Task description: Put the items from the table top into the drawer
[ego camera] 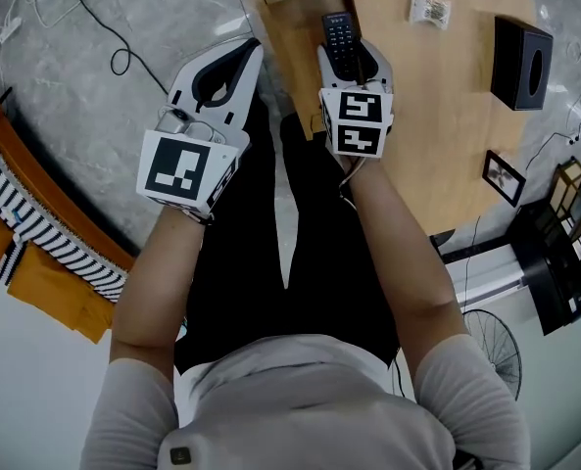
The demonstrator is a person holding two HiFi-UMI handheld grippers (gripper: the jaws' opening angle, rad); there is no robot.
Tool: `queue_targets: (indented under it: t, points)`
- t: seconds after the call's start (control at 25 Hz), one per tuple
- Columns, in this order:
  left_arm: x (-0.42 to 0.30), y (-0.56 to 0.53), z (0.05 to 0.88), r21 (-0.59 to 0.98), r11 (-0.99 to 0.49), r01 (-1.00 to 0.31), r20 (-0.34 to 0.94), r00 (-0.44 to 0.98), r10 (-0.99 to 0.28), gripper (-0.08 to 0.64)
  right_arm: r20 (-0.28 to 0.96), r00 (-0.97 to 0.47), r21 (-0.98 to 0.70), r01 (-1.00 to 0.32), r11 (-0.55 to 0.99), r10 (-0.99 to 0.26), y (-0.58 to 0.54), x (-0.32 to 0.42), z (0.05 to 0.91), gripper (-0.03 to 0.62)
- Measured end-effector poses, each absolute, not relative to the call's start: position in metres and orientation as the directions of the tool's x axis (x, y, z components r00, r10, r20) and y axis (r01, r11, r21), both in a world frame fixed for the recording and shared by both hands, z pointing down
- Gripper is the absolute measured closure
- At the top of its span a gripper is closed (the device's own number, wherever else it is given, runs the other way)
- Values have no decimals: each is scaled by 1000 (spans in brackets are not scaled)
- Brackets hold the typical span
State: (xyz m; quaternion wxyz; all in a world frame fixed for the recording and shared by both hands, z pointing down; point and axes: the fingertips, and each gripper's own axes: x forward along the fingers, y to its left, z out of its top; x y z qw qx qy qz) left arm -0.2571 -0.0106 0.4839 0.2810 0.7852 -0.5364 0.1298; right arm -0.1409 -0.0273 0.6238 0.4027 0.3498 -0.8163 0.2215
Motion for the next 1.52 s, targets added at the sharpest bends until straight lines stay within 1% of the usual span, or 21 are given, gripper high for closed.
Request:
queue_targets:
  t: [0.12,0.32,0.56,0.92,1.24,1.52]
  points:
    - [-264,-10,497,313,-270,-911,514,401,-758,551,830,-427,-81,-729,680,-359,-21,-148,646,357]
    - [-272,-9,526,326,-267,-907,534,410,-740,551,853,-410,-97,-732,674,-322,-12,-152,689,356]
    - [-276,-9,560,338,-285,-897,552,434,-712,551,874,-385,-89,-726,682,-296,-3,-157,740,356]
    - [-275,-10,582,344,-307,-887,557,456,-694,551,904,-337,-58,-705,707,-262,2,-145,791,354]
    - [-274,-11,582,345,-315,-884,559,463,-687,551,896,-341,-45,-709,704,-286,1,-146,788,345]
    - [-265,-14,551,337,-328,-882,547,467,-694,551,873,-378,-64,-717,695,-310,4,-146,739,345]
